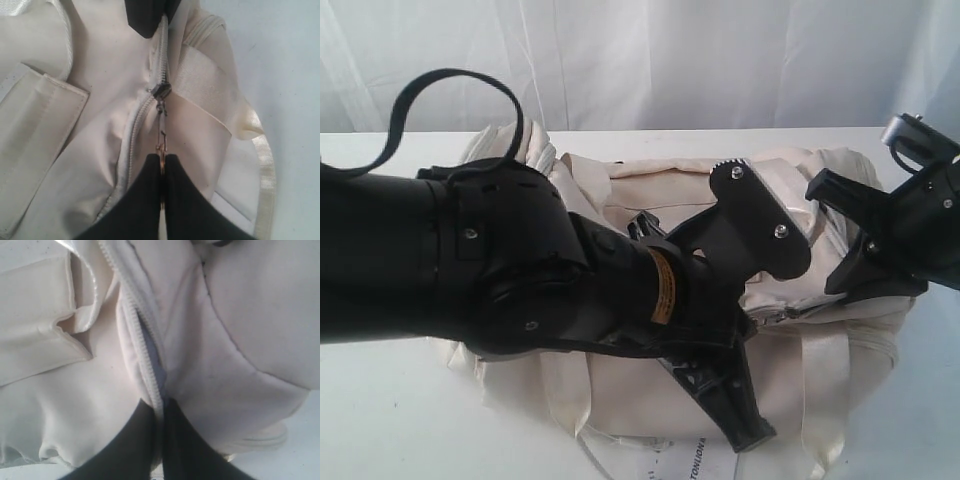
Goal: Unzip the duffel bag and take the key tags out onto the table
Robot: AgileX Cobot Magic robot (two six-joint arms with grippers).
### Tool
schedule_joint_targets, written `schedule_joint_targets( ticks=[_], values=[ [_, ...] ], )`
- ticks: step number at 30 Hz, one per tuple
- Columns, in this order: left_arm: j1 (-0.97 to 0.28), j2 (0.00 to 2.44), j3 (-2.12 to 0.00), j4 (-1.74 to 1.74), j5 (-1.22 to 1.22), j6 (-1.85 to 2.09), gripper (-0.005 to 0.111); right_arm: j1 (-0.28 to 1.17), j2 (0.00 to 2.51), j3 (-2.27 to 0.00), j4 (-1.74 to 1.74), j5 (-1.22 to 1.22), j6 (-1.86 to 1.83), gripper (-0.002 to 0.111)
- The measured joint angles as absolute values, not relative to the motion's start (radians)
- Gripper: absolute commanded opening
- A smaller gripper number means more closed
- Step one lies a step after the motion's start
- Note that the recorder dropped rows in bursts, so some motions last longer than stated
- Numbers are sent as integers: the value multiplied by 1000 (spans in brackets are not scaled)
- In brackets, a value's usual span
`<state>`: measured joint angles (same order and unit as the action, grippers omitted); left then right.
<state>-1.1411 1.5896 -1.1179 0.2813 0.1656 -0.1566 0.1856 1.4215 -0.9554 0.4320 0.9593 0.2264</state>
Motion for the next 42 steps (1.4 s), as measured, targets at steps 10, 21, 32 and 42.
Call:
schedule_joint_targets(
  ticks=[10, 21, 32, 42],
  values=[
    [-1141, 1584, -1107, 256, 118, -158, 0, 165, 1421, -956, 493, 873, -41, 31],
    [-1141, 1601, -1106, 228, 85, -174, 0, 145, 1385, -964, 449, 833, -91, 53],
    [-1141, 1651, -1189, 187, 38, -239, 3, 145, 1074, -937, 451, 1006, -98, 53],
    [-1207, 1672, -1265, 180, 340, -199, 67, 145, 1058, -891, 452, 997, -98, 53]
  ],
)
